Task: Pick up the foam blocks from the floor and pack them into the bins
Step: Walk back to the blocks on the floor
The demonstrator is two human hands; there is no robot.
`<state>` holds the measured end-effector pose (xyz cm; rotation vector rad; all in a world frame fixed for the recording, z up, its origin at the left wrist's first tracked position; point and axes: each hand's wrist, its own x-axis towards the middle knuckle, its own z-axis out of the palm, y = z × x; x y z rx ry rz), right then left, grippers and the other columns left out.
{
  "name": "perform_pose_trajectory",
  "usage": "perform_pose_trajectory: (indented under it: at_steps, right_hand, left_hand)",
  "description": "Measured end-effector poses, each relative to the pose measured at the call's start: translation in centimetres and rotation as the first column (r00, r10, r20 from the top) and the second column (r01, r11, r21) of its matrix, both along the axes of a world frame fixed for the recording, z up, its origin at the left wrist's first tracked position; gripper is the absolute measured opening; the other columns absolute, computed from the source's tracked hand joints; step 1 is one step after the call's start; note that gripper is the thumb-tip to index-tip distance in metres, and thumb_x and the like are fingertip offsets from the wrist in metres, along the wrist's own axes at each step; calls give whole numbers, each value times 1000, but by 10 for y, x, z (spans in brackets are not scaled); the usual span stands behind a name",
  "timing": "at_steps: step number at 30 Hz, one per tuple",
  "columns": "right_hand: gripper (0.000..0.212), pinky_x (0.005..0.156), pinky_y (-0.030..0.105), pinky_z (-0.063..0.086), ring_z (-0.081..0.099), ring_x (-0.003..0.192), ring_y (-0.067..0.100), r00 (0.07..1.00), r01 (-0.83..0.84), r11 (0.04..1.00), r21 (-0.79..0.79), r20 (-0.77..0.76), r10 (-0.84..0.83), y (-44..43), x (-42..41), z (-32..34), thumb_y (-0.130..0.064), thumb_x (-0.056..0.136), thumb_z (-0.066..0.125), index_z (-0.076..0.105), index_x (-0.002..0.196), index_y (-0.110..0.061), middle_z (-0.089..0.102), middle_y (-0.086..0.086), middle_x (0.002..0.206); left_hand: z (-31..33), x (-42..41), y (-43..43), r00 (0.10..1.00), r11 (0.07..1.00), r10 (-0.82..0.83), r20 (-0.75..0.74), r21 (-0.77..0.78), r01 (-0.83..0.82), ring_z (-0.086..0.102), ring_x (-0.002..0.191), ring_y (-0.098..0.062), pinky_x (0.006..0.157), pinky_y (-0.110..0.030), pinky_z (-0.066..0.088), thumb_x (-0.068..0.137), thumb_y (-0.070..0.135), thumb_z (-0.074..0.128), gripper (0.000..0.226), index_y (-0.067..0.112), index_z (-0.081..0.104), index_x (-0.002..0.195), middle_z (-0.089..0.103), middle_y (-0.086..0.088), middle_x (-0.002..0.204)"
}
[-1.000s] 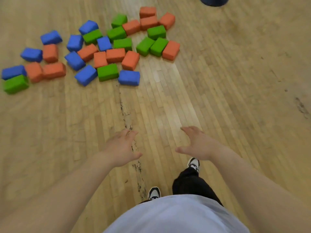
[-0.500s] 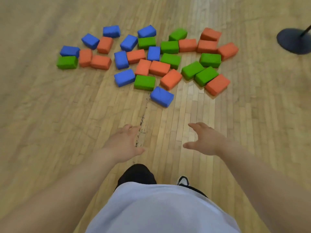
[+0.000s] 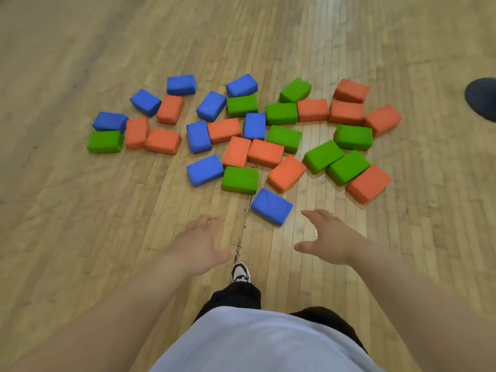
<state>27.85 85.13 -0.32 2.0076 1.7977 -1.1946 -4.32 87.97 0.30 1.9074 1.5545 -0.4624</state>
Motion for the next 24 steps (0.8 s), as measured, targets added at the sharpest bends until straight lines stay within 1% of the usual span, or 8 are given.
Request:
perform_pose_trajectory:
  at_steps: [3,5,8,11,14,17,21,24]
  right_hand:
    - [100,120,44,30,24,151,30,1000,22,1000,14,16,-23,53,-1,7,-64,84,69,17,163,-29,16,3,168]
    - [99,119,44,29,24,151,31,999,47,999,13,0,-47,87,4,8,-63,85,69,18,162,-29,17,3,168]
    - [100,120,45,28,23,151,32,999,41,999,-2,3,-41,145,24,0,-62,84,70,18,162,-28,16,5,168]
    - [100,118,44,29,24,150,34,1000,8,1000,-12,9,-8,203,49,-16,-58,84,71,19,162,-27,17,8,167]
    - [99,119,42,26,23,151,35,998,-57,998,-20,-4,56,272,78,-43,-57,84,71,20,162,-25,18,11,167]
    - [98,120,40,23,22,152,34,989,-147,988,-50,-9,147,344,107,-69,-56,84,71,22,162,-22,19,14,166]
    - [98,119,40,25,22,152,35,970,-241,959,-146,-25,240,414,131,-102,-52,84,72,21,162,-23,18,14,167]
    - [99,117,39,29,27,150,35,957,-290,938,-188,-40,287,450,133,-141,-53,81,73,22,161,-24,19,12,166]
  left_hand:
    - [4,2,75,996,997,-77,-33,9,78,26,149,-28,116,-46,37,84,69,62,97,31,17,161,21,-2,164]
    - [4,13,117,995,995,-96,-26,14,97,28,148,-28,115,-44,38,84,66,64,96,30,19,160,24,-2,162]
    - [-5,38,174,995,995,-97,-1,9,97,29,147,-27,115,-42,38,83,64,67,97,29,20,160,26,-3,160]
    - [-21,64,217,997,997,-81,9,-7,81,29,147,-26,115,-43,37,82,65,66,97,30,19,160,26,-3,161]
    - [-43,98,261,1000,999,4,-8,-39,-4,27,148,-25,115,-44,38,81,66,65,97,32,18,160,23,0,162]
    - [-60,133,299,990,988,139,-12,-71,-140,26,149,-25,118,-43,34,81,63,67,98,31,18,160,22,1,163]
    - [-80,167,343,954,945,296,34,-157,-288,19,153,-21,121,-42,30,82,58,69,100,33,14,161,15,4,166]
    - [-109,175,376,931,922,355,85,-195,-334,16,154,-18,122,-40,27,82,57,71,100,36,13,161,13,5,168]
